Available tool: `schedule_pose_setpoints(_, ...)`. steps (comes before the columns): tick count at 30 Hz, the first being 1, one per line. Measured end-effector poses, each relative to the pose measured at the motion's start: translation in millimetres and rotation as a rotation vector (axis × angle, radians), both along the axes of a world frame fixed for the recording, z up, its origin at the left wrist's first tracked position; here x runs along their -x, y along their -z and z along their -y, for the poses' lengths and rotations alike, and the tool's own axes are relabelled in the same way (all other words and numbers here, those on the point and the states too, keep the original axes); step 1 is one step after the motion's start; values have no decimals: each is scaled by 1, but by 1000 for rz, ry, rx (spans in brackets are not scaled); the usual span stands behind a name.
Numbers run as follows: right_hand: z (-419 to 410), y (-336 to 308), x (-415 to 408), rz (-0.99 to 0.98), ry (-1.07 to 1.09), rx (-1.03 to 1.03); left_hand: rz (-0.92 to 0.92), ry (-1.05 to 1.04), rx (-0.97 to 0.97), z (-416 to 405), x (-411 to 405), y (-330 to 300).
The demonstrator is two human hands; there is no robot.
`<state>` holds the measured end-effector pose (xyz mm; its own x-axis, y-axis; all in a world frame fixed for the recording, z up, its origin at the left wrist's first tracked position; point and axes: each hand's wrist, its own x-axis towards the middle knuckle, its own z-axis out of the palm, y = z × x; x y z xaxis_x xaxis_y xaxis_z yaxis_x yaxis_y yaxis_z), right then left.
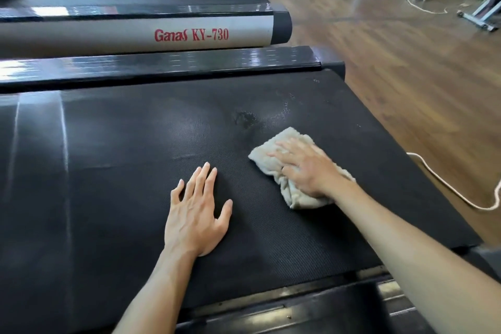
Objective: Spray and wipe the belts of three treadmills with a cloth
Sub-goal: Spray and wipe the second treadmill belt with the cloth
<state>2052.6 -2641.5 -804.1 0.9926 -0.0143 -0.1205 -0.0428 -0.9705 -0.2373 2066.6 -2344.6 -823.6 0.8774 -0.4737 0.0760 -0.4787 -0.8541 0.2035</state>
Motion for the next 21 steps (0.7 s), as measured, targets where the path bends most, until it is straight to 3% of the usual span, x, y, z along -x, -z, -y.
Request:
schedule_pose_setpoints(2,4,0,-23,-11,101,41,0,3,-12,-1,-1,0)
schedule_pose_setpoints(6,-38,-3,-60,45,97,40,-24,2,2,-1,0,-3)
schedule_pose_setpoints(12,-20,-6,-14,23,-9,-62,-52,95,115,-7,-34,-18)
schedule_pose_setpoints(16,7,4,-77,33,183,40,-50,64,84,-5,-90,-21)
schedule_pose_setpoints(21,-36,-5,-126,60,62,53,-91,36,41,4,-119,-13)
